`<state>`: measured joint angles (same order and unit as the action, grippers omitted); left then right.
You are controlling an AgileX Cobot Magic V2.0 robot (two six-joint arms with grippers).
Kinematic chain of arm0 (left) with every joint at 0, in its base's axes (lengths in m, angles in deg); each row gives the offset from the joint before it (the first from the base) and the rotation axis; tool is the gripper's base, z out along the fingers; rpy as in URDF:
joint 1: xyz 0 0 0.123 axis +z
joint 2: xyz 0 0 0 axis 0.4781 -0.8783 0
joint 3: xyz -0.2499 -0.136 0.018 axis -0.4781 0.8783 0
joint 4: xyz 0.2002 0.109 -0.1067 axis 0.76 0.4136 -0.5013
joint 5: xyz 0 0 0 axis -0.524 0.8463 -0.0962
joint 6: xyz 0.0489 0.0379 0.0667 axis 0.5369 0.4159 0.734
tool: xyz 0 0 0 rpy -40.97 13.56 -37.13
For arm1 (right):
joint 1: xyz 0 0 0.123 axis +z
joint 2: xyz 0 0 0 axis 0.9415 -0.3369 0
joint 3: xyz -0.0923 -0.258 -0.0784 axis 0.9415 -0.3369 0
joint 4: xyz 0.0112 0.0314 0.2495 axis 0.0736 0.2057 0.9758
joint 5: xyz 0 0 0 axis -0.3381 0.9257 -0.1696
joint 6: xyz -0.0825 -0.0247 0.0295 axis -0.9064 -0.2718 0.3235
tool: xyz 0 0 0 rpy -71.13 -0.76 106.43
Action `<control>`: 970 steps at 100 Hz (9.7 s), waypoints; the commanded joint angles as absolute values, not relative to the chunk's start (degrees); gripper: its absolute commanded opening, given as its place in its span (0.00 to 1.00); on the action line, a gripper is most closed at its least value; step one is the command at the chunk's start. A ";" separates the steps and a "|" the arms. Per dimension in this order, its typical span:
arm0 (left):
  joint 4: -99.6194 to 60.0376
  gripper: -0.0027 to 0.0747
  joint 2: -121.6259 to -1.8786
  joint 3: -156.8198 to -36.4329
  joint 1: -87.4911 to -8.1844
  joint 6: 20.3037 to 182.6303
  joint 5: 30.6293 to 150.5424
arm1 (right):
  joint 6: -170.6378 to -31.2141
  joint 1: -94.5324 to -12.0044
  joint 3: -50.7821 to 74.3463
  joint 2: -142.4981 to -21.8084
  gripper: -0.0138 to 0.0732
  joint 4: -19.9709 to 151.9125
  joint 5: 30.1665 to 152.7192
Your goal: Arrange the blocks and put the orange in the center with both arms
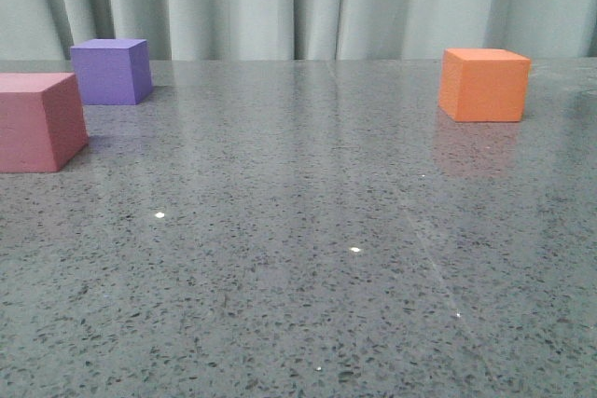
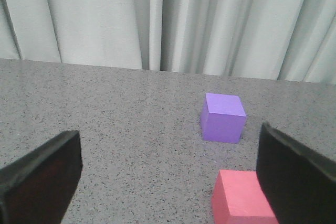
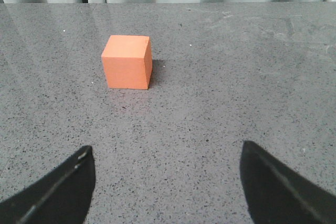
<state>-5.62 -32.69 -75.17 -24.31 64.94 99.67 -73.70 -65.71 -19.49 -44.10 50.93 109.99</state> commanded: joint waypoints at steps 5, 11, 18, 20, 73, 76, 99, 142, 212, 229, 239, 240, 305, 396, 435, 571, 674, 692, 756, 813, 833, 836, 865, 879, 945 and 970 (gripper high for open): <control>-6.61 0.86 -33.36 -76.93 -24.56 65.16 94.01 | -74.13 -66.02 -18.35 -44.99 0.83 51.31 104.82; -7.53 0.84 -33.36 -76.93 -24.56 65.16 94.26 | -74.13 -66.02 -18.10 -45.08 0.83 51.63 104.75; -7.53 0.81 -33.48 -76.93 -24.56 65.16 94.26 | -74.13 -66.02 -16.60 -46.32 0.83 51.63 105.36; -7.53 0.81 -33.51 -76.93 -24.56 65.16 94.26 | -74.13 -66.02 -15.92 -46.99 0.83 51.63 105.73; -7.53 0.81 -33.63 -76.93 -24.56 65.16 94.26 | -74.13 -65.71 16.68 -79.32 0.83 56.55 122.55; -7.53 0.81 -33.63 -76.93 -24.56 65.16 94.26 | -74.13 -65.71 18.92 -81.98 0.83 56.74 124.29; -7.53 0.81 -33.63 -76.93 -24.56 65.16 94.26 | -74.13 -65.71 36.65 -98.07 0.83 59.21 135.28; -7.53 0.81 -33.63 -76.93 -24.56 65.16 94.26 | -71.37 -65.63 58.87 -121.64 0.83 61.05 148.63; -7.43 0.81 -33.63 -76.93 -24.56 65.16 94.04 | -70.15 -64.17 64.36 -133.53 0.83 60.20 151.34; -7.43 0.81 -33.63 -76.93 -24.56 65.16 93.95 | -70.15 -63.99 64.36 -134.44 0.83 60.45 151.49; -7.35 0.81 -33.63 -76.93 -24.56 65.16 93.95 | -70.15 -63.94 64.36 -135.15 0.83 60.48 151.62; -7.35 0.81 -33.63 -76.93 -24.56 65.16 93.95 | -70.15 -63.94 64.36 -135.23 0.83 60.48 151.62; -6.14 0.81 -33.63 -76.93 -24.56 65.16 93.95 | -70.15 -63.94 64.36 -139.79 0.71 62.41 151.11; -6.14 0.81 -33.63 -76.93 -24.56 65.16 93.95 | -66.46 -56.33 73.35 -139.21 0.05 63.75 154.84; -6.04 0.81 -33.63 -76.93 -24.56 65.16 93.68 | -58.17 -45.22 75.47 -140.32 0.05 63.75 153.25; -6.04 0.81 -33.63 -76.93 -24.56 65.16 92.01 | -54.66 -44.47 76.91 -143.80 0.77 58.37 154.86; -6.04 0.81 -33.63 -76.93 -24.56 65.16 89.97 | -54.90 -44.22 77.13 -140.47 0.85 57.31 154.91; -6.04 0.81 -33.63 -76.93 -24.56 65.16 89.97 | -55.67 -44.22 77.01 -136.62 0.85 55.97 154.91; -6.04 0.81 -33.63 -76.93 -24.56 65.16 89.97 | -61.93 -43.21 68.00 -123.40 0.85 56.74 152.71; -8.09 0.81 -33.84 -76.93 -24.56 65.05 89.14 | -63.34 -42.23 32.01 -100.21 0.85 55.28 131.02; -8.06 0.81 -34.11 -77.28 -24.56 65.05 90.24 | -63.34 -42.23 23.05 -93.57 0.85 55.24 129.25; -8.06 0.81 -34.64 -77.59 -24.56 65.05 90.59 | -63.34 -42.23 22.09 -92.62 0.85 55.24 129.17; -7.84 0.93 -43.32 -84.64 -24.56 68.80 96.38 | -63.34 -42.23 19.99 -87.28 0.85 54.74 129.91; -8.02 0.93 -48.42 -89.53 -25.54 70.19 98.68 | -63.34 -42.23 16.81 -83.29 0.85 54.18 126.64; -8.37 0.93 -80.69 -124.80 -41.92 86.44 114.93 | -63.34 -42.23 2.10 -73.32 0.85 53.77 118.02; -18.81 0.93 -94.63 -142.71 -43.63 97.12 128.18 | -62.64 -42.23 2.10 -73.32 0.85 54.76 115.23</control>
<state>-13.37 -93.08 -136.21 -42.89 92.88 126.48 -62.61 -42.00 0.56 -73.94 54.30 119.70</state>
